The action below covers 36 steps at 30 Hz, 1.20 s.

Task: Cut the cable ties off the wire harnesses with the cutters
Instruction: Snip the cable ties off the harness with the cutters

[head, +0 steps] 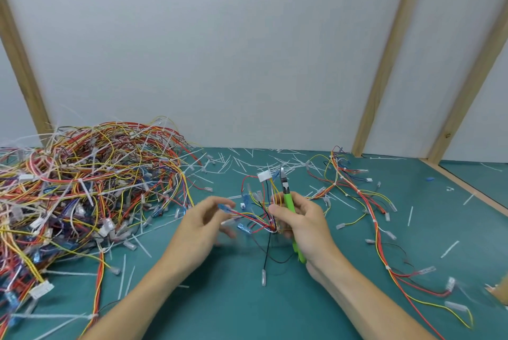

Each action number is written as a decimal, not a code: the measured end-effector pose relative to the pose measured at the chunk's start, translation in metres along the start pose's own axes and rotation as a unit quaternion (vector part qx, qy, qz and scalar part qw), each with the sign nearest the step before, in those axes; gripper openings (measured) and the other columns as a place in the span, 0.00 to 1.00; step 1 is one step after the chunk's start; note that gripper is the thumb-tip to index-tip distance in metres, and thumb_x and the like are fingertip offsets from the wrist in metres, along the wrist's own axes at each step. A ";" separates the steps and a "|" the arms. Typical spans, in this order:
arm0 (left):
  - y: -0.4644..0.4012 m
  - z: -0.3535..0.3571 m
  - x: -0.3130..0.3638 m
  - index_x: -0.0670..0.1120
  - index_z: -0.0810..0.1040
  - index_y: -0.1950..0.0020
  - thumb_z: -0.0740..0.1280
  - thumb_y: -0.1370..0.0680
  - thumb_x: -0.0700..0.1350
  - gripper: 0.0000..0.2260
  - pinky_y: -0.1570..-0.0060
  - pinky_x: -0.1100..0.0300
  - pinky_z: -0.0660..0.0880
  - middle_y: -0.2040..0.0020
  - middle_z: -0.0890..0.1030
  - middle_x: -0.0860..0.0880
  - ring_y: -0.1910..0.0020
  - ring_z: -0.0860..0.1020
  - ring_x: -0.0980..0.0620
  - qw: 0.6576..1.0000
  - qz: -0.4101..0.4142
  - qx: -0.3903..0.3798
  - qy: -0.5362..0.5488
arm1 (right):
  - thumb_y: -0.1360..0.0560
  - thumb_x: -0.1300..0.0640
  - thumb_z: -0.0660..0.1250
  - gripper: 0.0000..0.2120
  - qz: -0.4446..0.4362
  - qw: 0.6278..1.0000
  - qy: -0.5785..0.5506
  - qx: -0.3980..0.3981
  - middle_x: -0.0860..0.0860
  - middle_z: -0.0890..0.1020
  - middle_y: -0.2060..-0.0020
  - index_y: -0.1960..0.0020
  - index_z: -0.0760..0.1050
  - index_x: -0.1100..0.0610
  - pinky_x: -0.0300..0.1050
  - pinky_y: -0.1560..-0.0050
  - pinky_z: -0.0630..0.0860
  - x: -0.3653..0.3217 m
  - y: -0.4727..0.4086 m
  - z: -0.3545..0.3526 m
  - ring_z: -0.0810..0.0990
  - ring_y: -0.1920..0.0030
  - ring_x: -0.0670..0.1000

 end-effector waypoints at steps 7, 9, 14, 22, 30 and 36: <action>0.017 -0.024 0.042 0.50 0.82 0.53 0.63 0.21 0.56 0.13 0.50 0.59 0.72 0.55 0.84 0.54 0.51 0.80 0.55 0.963 0.179 0.181 -0.086 | 0.25 0.66 0.75 0.06 -0.050 0.998 0.045 0.011 0.45 0.80 0.68 0.55 0.80 0.57 0.33 0.65 0.73 -0.005 0.004 0.002 0.78 0.67 0.44; 0.027 -0.021 0.059 0.50 0.80 0.51 0.63 0.22 0.57 0.12 0.49 0.62 0.72 0.54 0.83 0.56 0.50 0.80 0.54 0.947 0.246 0.157 -0.133 | 0.29 0.62 0.77 0.07 -0.074 0.995 0.070 0.010 0.46 0.81 0.67 0.56 0.80 0.56 0.37 0.61 0.77 -0.007 0.007 0.006 0.79 0.64 0.45; 0.029 0.022 0.039 0.57 0.80 0.51 0.68 0.25 0.62 0.10 0.51 0.58 0.76 0.58 0.82 0.64 0.54 0.80 0.61 0.915 0.167 0.022 -0.366 | 0.32 0.56 0.73 0.07 -0.110 0.987 0.120 0.000 0.47 0.82 0.65 0.55 0.80 0.48 0.57 0.53 0.83 -0.004 0.014 0.015 0.79 0.63 0.47; 0.026 0.023 0.024 0.61 0.77 0.44 0.63 0.27 0.59 0.13 0.49 0.56 0.77 0.49 0.82 0.65 0.48 0.80 0.59 0.925 0.104 -0.077 -0.358 | 0.29 0.48 0.71 0.08 -0.172 0.956 0.237 -0.013 0.48 0.83 0.62 0.50 0.78 0.45 0.54 0.55 0.79 -0.008 0.026 0.027 0.81 0.61 0.53; 0.021 0.022 0.014 0.65 0.79 0.52 0.63 0.30 0.57 0.09 0.57 0.54 0.79 0.59 0.83 0.62 0.58 0.81 0.57 0.958 0.055 -0.042 -0.278 | 0.28 0.48 0.71 0.08 -0.211 0.946 0.240 -0.061 0.45 0.83 0.60 0.49 0.78 0.45 0.45 0.54 0.79 -0.014 0.034 0.035 0.81 0.59 0.49; 0.012 0.010 0.007 0.53 0.86 0.59 0.74 0.23 0.47 0.05 0.56 0.67 0.75 0.62 0.85 0.60 0.60 0.82 0.62 0.990 0.035 0.006 -0.134 | 0.26 0.54 0.71 0.05 -0.240 0.953 0.182 0.021 0.48 0.83 0.60 0.51 0.78 0.46 0.51 0.55 0.78 -0.019 0.025 0.019 0.80 0.59 0.53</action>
Point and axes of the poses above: each hand's wrist, its own y-axis away from the middle knuckle, its own z-axis out of the palm, x = y × z, the point moved 5 cm from there along -y, towards the middle knuckle
